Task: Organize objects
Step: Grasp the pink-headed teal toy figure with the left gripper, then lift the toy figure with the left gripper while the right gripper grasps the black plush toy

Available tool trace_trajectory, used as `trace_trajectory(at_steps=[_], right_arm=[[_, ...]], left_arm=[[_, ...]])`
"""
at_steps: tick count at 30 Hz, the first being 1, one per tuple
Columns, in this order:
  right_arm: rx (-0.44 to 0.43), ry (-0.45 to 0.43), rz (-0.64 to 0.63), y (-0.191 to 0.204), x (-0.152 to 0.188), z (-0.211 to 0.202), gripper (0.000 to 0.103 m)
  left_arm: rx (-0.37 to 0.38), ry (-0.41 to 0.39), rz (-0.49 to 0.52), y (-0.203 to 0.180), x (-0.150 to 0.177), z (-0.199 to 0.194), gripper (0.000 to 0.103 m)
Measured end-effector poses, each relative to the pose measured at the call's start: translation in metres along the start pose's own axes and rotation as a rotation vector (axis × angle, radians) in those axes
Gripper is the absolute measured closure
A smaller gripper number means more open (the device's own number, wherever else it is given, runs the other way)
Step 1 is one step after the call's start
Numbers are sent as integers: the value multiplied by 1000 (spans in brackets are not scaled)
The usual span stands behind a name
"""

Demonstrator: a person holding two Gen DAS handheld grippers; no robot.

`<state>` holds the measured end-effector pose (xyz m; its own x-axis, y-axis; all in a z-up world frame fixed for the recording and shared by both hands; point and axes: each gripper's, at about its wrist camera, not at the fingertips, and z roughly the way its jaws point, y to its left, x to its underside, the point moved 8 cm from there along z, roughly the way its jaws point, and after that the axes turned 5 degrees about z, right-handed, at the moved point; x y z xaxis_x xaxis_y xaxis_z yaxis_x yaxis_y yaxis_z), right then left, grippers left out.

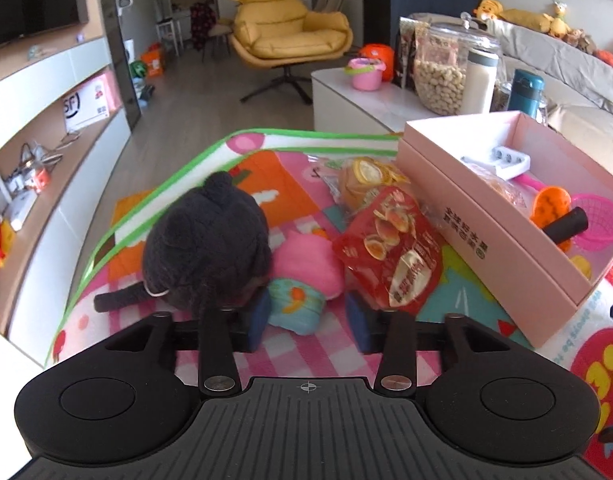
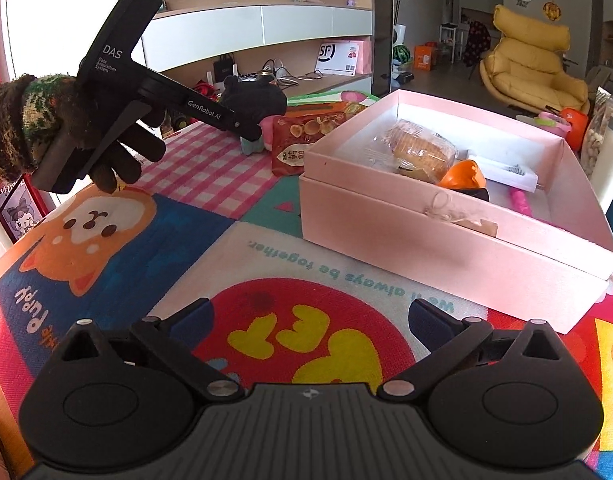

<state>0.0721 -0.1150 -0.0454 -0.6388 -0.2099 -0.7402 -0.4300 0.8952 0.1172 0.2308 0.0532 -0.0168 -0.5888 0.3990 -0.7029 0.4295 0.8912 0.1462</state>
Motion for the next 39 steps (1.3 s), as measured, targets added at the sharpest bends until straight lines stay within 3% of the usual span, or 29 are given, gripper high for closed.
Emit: trace_trajectory(at_steps=[3, 11, 13, 14, 18, 23, 28, 31, 35, 39], right_arm=[[6, 3, 6, -1, 0, 0, 0], [12, 13, 13, -3, 0, 2, 0], [17, 14, 17, -4, 0, 3, 0], [20, 14, 19, -4, 0, 3, 0], [31, 21, 30, -6, 0, 5, 0], [66, 33, 35, -8, 0, 8, 0], [122, 49, 24, -3, -6, 11, 0], [139, 24, 24, 6, -26, 3, 0], [128, -70, -11, 29, -85, -24, 0], [138, -100, -66, 56, -148, -7, 0]], left_arm=[[-38, -1, 37, -6, -2, 4, 51], [-94, -21, -61, 6, -7, 19, 49], [-105, -17, -95, 11, -5, 24, 57], [-100, -13, -115, 13, -3, 25, 67], [-61, -36, -175, 11, 10, 10, 70], [14, -91, -204, -16, 42, -44, 72], [85, -75, -239, -46, 84, -85, 72], [118, -69, -235, -59, 99, -98, 71], [135, -117, -203, -68, 110, -113, 72], [141, -182, -260, -56, 119, -128, 72]])
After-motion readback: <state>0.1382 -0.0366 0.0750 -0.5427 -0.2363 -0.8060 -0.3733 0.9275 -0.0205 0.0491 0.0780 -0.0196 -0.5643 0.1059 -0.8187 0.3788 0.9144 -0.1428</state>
